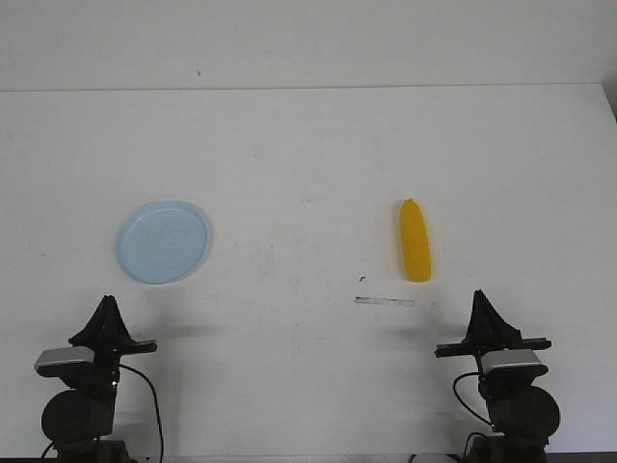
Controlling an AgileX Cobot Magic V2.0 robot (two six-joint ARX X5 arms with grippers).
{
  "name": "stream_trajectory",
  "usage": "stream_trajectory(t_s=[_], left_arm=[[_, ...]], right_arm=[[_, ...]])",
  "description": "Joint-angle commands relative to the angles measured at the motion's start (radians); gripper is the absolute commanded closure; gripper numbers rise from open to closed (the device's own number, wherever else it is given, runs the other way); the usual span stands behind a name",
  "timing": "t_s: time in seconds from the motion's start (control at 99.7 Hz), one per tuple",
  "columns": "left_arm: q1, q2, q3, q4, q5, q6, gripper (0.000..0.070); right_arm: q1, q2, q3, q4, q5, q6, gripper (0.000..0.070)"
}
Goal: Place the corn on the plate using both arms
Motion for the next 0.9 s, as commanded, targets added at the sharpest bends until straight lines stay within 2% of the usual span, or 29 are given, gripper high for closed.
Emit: stream_trajectory(t_s=[0.0,0.201,0.291,0.632,0.792,0.892], left_arm=[[0.000,0.002,0.018,0.014,-0.004,-0.108,0.0699],[0.000,0.049,0.118,0.005,0.007,-0.108,0.0699],[0.000,0.097,0.174,-0.008,0.048,-0.108,0.0699],[0.000,0.463,0.516,-0.333,0.292,-0.107,0.0699],[0.000,0.649,0.651,-0.426,0.376,-0.107,0.0699],[0.000,0.754,0.703,-0.453,0.496,-0.115,0.0699]], right_arm=[[0.000,0.002,-0.001,0.010,0.002,-0.005,0.0687],[0.000,0.002,-0.001,0.010,0.002,-0.005,0.0687],[0.000,0.002,-0.001,0.010,0.002,-0.005,0.0687],[0.000,0.002,-0.001,0.010,0.002,-0.005,0.0687],[0.000,0.001,-0.001,0.010,0.002,-0.005,0.0687],[0.000,0.002,-0.001,0.010,0.002,-0.005,0.0687]])
